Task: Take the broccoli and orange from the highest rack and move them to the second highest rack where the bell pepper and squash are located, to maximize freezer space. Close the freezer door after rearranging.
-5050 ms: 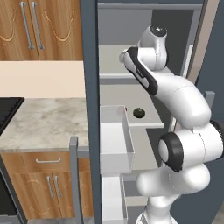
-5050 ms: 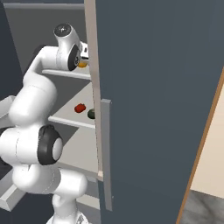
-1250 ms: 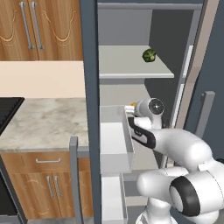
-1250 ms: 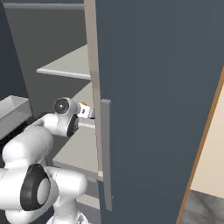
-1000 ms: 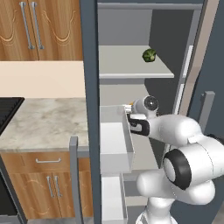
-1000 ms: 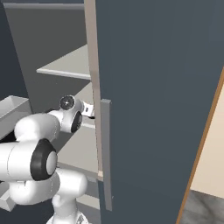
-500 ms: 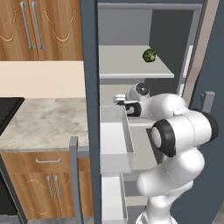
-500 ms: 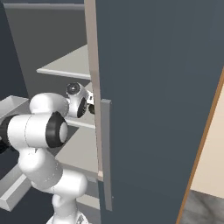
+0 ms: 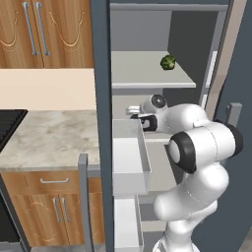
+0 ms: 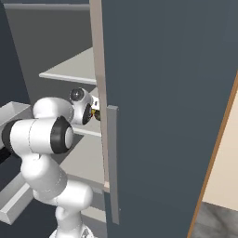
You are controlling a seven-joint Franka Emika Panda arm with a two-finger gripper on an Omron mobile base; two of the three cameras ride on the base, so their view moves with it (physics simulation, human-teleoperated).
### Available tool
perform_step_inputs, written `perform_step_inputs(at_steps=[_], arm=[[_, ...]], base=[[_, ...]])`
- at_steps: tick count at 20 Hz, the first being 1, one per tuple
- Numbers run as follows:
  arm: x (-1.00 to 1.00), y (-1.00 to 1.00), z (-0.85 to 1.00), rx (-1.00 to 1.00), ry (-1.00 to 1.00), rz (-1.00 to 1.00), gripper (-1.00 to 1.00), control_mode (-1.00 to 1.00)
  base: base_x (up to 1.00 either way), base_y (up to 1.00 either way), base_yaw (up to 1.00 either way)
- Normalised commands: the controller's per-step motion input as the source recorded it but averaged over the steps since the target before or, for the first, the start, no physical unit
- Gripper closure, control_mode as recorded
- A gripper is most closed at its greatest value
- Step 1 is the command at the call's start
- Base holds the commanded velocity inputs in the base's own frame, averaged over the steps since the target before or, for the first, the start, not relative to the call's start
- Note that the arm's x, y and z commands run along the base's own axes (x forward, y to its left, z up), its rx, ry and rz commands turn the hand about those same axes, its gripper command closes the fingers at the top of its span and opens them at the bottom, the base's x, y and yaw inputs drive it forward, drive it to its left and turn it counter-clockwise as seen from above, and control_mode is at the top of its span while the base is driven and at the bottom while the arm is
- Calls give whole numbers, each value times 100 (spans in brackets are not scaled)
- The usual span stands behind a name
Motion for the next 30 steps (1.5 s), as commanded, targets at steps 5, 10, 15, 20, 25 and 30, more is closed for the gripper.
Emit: perform_step_inputs(at_steps=[5, 10, 15, 20, 25, 30], arm=[[-53, 0, 3, 0, -17, 0, -100, -100], [-71, 4, 52, 0, -13, 0, -100, -100], [-59, 11, 93, 0, -1, -5, -100, -100], [-43, 6, 100, 0, 1, -13, -100, -100], [-44, 1, 91, 0, 6, -7, -100, -100], [-53, 0, 84, 0, 6, 0, -100, -100]], base=[[0, 0, 0], [0, 0, 0], [0, 0, 0], [0, 0, 0], [0, 0, 0], [0, 0, 0]])
